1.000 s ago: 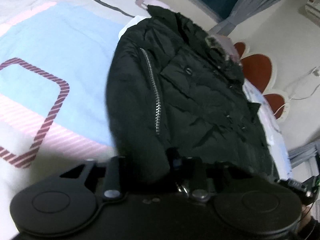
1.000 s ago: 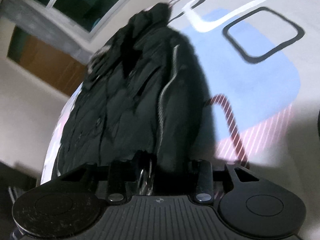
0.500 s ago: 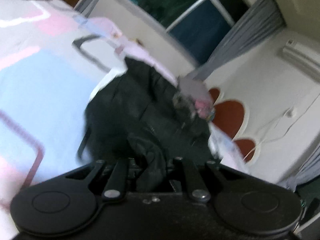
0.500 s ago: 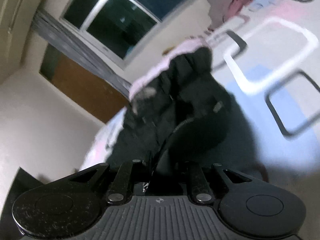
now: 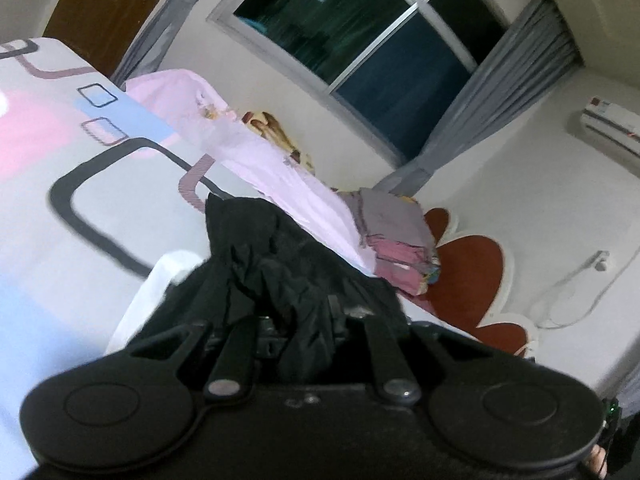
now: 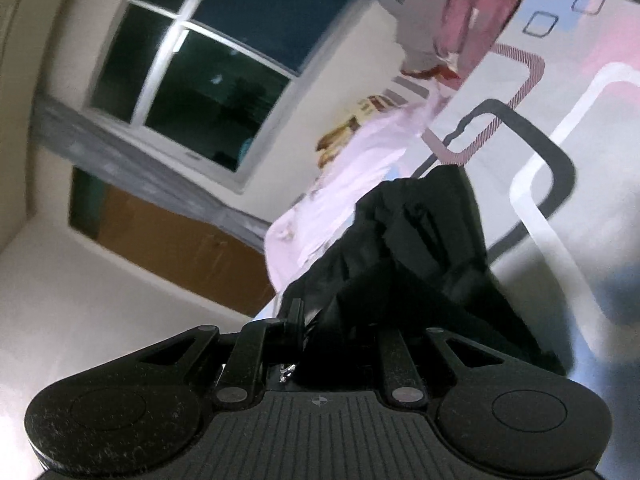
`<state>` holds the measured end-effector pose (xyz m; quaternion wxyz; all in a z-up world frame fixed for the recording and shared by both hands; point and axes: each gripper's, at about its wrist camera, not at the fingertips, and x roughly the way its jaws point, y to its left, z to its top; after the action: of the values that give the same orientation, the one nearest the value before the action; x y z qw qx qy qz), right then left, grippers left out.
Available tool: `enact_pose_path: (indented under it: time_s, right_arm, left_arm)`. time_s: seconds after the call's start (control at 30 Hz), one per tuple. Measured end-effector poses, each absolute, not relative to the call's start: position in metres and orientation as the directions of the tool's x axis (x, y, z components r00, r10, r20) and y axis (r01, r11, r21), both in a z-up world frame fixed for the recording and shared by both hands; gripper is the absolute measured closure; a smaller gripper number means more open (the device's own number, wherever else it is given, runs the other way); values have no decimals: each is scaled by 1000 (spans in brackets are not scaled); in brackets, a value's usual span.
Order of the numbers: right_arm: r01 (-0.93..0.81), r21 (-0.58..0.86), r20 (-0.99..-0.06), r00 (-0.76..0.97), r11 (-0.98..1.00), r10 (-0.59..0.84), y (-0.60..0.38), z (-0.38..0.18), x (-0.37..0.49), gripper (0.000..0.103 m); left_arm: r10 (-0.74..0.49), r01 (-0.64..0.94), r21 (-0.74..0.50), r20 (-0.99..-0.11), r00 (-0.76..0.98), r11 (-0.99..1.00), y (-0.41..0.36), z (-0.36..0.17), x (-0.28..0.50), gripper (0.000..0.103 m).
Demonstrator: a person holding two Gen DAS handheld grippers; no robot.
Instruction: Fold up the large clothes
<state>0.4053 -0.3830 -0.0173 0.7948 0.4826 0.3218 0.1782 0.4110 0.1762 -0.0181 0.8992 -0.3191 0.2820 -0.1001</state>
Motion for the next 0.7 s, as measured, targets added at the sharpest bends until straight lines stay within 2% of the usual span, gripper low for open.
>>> enact_pose_path:
  time_s: [0.2,0.27,0.33,0.43,0.5,0.6,0.7]
  right_arm:
    - [154,883,-413,702,443,580,-388,-70,504,88]
    - [159,892,-403,706,424,582,-389,-90,532,87]
    - [177,891,-409,712,418,571,-388,-103,553,68]
    - [169,873,-424,724,457,544,-380,-115,578,58]
    - [157,890,-392,743,427,543,-380,-120,585,51]
    - [101,910,-326,771,401,547,-389,-115,578,49]
    - [73,957,-226,798,282,559,-411,-122,570,49]
  left_arm:
    - [-373,-25,-624,-498,783,781,185,-48,513,90]
    - [-373,-27,-628,-496,784,778,188,-61,539,80]
    - [-394,-24,-664,-471,789,747,189,-75,563,74]
    - [-392,-48,-658,-504,770,752,182,-88,596,71]
    - [-398,-48,-663,-505,766,747,182,-89,608,68]
    - [-424,-24,-695,-465,777,719,191,-83,612,67]
    - [-462,-12,-750,-419,781,661,214,-82,616,66]
